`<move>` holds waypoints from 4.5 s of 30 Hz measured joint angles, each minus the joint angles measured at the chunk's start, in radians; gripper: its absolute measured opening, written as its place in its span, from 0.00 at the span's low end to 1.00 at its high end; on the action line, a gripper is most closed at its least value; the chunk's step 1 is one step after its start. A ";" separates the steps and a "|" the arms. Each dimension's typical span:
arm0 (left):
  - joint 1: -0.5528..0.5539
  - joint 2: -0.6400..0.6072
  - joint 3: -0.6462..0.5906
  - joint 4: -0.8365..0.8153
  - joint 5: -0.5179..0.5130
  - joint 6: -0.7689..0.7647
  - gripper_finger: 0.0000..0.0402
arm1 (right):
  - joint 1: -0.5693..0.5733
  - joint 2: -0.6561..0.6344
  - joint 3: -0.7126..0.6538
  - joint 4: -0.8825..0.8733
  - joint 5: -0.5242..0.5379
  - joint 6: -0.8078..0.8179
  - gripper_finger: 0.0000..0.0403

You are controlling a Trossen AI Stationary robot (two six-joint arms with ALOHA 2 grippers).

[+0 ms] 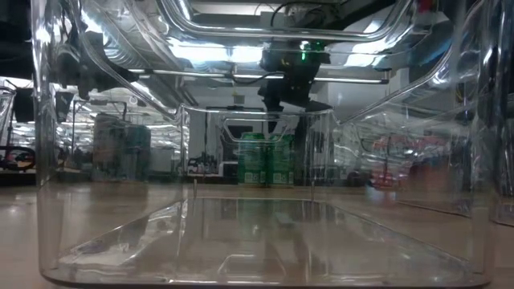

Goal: Sort soda cans
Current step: Put the bottom right green soda can into the right transparent bin

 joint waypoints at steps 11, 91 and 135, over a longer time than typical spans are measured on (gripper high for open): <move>0.000 0.000 0.000 -0.003 0.000 -0.001 0.00 | -0.001 0.057 0.001 -0.001 0.007 -0.001 0.89; 0.000 0.000 0.000 0.019 0.042 0.012 0.00 | 0.436 -0.382 -0.001 -0.476 0.085 0.445 0.76; 0.000 0.000 0.000 0.005 0.047 0.008 0.00 | 1.005 -0.441 -0.597 -0.373 0.033 1.266 0.76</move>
